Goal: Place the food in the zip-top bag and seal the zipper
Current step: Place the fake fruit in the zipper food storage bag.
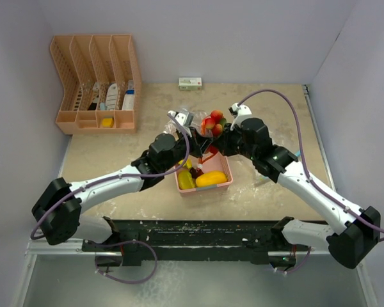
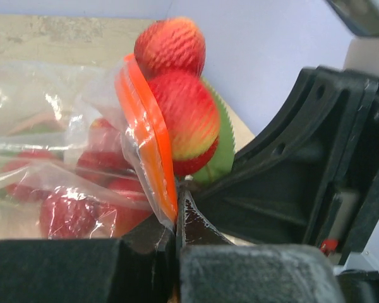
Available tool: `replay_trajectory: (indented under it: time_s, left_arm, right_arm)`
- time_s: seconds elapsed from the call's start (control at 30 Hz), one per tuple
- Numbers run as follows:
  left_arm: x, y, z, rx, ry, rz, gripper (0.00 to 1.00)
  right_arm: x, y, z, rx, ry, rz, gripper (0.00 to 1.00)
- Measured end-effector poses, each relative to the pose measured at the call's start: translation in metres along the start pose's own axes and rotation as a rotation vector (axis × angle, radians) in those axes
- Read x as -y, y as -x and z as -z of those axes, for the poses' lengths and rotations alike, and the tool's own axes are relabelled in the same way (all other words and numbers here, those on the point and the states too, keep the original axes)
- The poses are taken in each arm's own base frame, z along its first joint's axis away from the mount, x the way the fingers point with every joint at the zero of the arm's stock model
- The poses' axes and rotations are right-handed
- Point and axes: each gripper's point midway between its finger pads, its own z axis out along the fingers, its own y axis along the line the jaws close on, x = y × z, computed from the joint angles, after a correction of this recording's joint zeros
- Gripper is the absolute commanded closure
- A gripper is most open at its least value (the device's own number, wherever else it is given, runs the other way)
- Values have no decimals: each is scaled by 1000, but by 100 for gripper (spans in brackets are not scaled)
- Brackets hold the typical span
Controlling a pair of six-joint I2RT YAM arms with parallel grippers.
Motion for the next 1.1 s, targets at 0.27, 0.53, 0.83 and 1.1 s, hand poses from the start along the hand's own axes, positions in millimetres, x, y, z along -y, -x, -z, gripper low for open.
replay_trajectory:
  time_s: [0.27, 0.53, 0.83, 1.1]
  left_arm:
    - [-10, -51, 16, -43, -32, 179, 100]
    - [-10, -101, 1, -123, -96, 409, 100]
    - [-10, -103, -5, -153, -122, 515, 100]
    - [-10, -85, -16, -137, -113, 524, 100]
  right_arm:
    - [29, -11, 6, -14, -179, -19, 100]
    - [61, -21, 26, -35, -348, -11, 100]
    - [60, -37, 11, -86, -372, 20, 100]
    - [56, -72, -12, -188, -411, 86, 100]
